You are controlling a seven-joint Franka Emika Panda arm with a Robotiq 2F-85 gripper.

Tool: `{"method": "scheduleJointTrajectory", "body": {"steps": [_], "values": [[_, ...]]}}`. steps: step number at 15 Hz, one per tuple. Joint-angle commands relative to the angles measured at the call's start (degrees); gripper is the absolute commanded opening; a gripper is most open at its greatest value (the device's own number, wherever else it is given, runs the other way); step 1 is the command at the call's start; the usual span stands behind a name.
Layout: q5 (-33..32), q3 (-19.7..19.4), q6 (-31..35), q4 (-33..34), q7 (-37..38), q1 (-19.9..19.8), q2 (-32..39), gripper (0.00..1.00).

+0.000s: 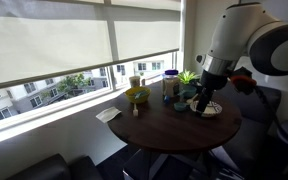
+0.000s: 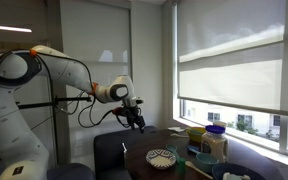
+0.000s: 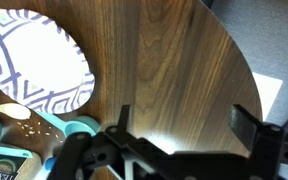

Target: Place the blue scoop in the bowl

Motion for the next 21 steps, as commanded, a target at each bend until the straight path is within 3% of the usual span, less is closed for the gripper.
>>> {"method": "scheduleJointTrajectory", "body": {"steps": [1, 5, 6, 9, 10, 11, 13, 14, 18, 21], "values": [[1.8, -5.1, 5.1, -1.9, -12.2, 2.3, 0.0, 1.0], [2.6, -20.3, 9.6, -4.6, -30.3, 11.5, 0.1, 1.0], [3.3, -25.7, 10.1, -4.3, -34.8, 15.2, 0.7, 1.0], [9.8, -35.3, 10.3, -3.4, -47.8, 18.9, 0.8, 1.0], [13.5, -36.6, 10.5, -2.0, -52.0, 17.6, 2.1, 1.0], [18.5, -34.1, 9.6, -1.0, -55.4, 13.5, 2.9, 1.0], [26.4, -34.7, 6.2, 2.2, -56.5, 11.4, 5.2, 1.0], [22.3, -31.1, 8.4, -1.6, -55.6, 8.7, 2.3, 1.0], [26.2, -30.9, 7.0, 1.0, -56.8, 7.1, 4.5, 1.0], [30.5, -29.6, 12.1, 3.5, -61.8, 6.7, 9.5, 1.0]]}}
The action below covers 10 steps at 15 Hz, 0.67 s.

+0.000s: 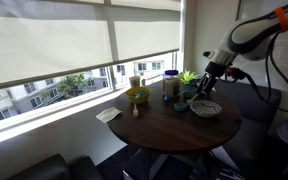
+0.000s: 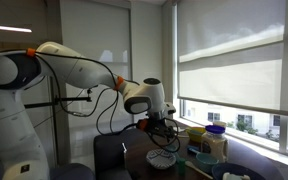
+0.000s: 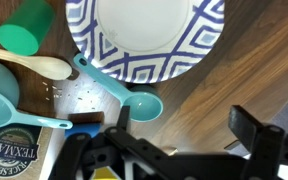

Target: Place the blue scoop in the bowl

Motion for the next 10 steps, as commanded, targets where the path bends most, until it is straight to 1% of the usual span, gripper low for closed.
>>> {"method": "scheduleJointTrajectory", "body": {"steps": [1, 2, 5, 6, 10], "values": [[7.6, 2.9, 5.0, 3.7, -6.9, -1.9, 6.3, 1.0], [9.9, 3.5, 6.0, 4.2, -8.9, -2.1, 7.4, 1.0], [15.3, 6.0, 4.3, 7.0, -13.0, -3.7, 11.1, 1.0], [15.9, 7.2, 4.0, 7.8, -13.7, -4.6, 12.2, 1.0], [13.6, 11.6, 4.1, 9.6, -12.4, -7.7, 15.0, 0.99]]}}
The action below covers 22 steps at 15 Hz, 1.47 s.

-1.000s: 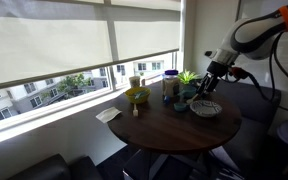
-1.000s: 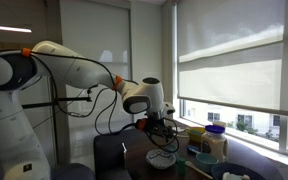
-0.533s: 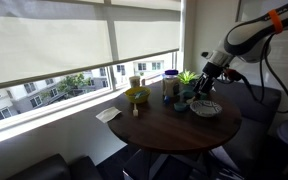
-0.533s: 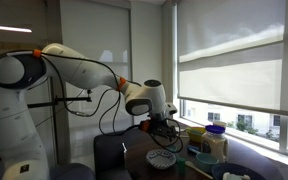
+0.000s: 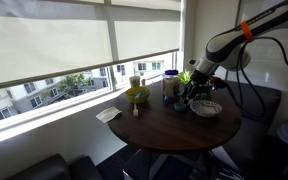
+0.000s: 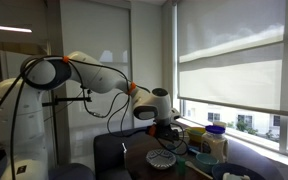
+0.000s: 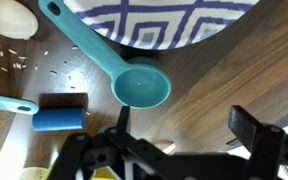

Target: Place the blue scoop in the bowl

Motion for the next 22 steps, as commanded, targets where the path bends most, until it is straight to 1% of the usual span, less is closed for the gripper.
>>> {"method": "scheduleJointTrajectory", "body": {"steps": [1, 3, 4, 6, 7, 9, 10, 11, 13, 16, 18, 22], "values": [[-0.4, 4.2, -1.0, 3.0, 0.0, -3.6, 3.2, 0.96], [-2.1, 5.6, -0.7, 3.1, 1.7, -4.5, 3.7, 0.81], [-3.8, 6.2, -0.3, 2.7, 3.3, -4.8, 3.7, 0.69], [-7.4, 7.0, 0.2, 1.9, 6.7, -5.4, 3.6, 0.63], [-9.6, 7.2, 0.3, 1.8, 8.8, -5.6, 3.6, 0.63], [-12.6, 7.6, 0.6, 2.0, 12.1, -6.0, 4.2, 0.59], [-13.4, 7.8, 1.1, 2.1, 13.2, -6.1, 4.5, 0.51], [-13.5, 8.0, 1.6, 2.4, 13.7, -6.2, 4.9, 0.4], [-14.1, 8.3, 2.5, 2.6, 14.8, -6.4, 5.7, 0.23], [-14.7, 8.8, 4.0, 2.6, 15.5, -6.7, 6.2, 0.02], [-16.0, 9.0, 5.0, 2.5, 16.3, -6.7, 6.3, 0.0], [-19.7, 9.8, 9.0, 1.4, 15.0, -6.3, 2.4, 0.01]]}}
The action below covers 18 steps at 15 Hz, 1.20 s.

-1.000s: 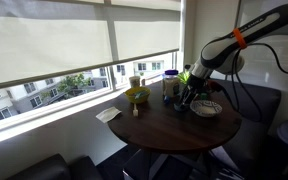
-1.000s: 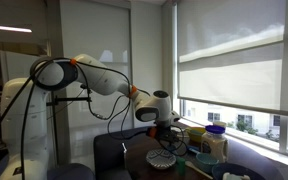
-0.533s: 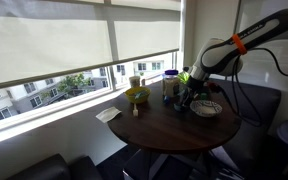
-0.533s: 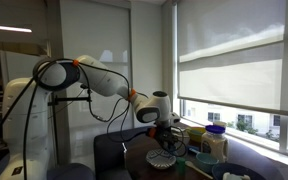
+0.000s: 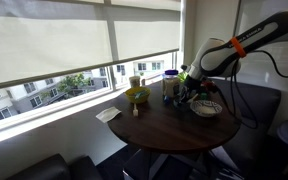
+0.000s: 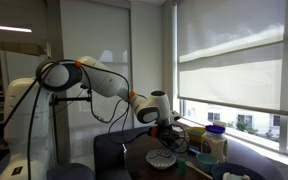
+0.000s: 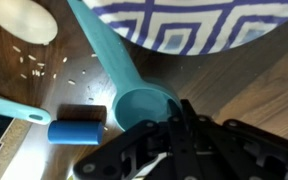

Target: Place the blue scoop in the bowl

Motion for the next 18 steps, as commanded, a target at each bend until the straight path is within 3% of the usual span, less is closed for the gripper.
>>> {"method": "scheduleJointTrajectory", "body": {"steps": [1, 3, 5, 8, 13, 18], "values": [[-5.6, 2.2, 3.8, -1.1, 0.1, -0.6, -3.6, 0.01], [-9.2, 2.7, 2.3, -1.3, 1.4, -0.2, -5.6, 0.01], [-2.2, 3.6, -3.5, -1.1, -1.4, 0.5, -8.2, 0.01], [0.6, 2.2, -11.9, -3.2, 0.1, 0.3, -13.3, 0.01], [-14.9, -0.1, -22.3, -8.1, 14.4, -4.1, -21.5, 0.01], [-17.6, -1.1, -27.1, -8.2, 21.2, -4.1, -19.8, 0.01]]}}
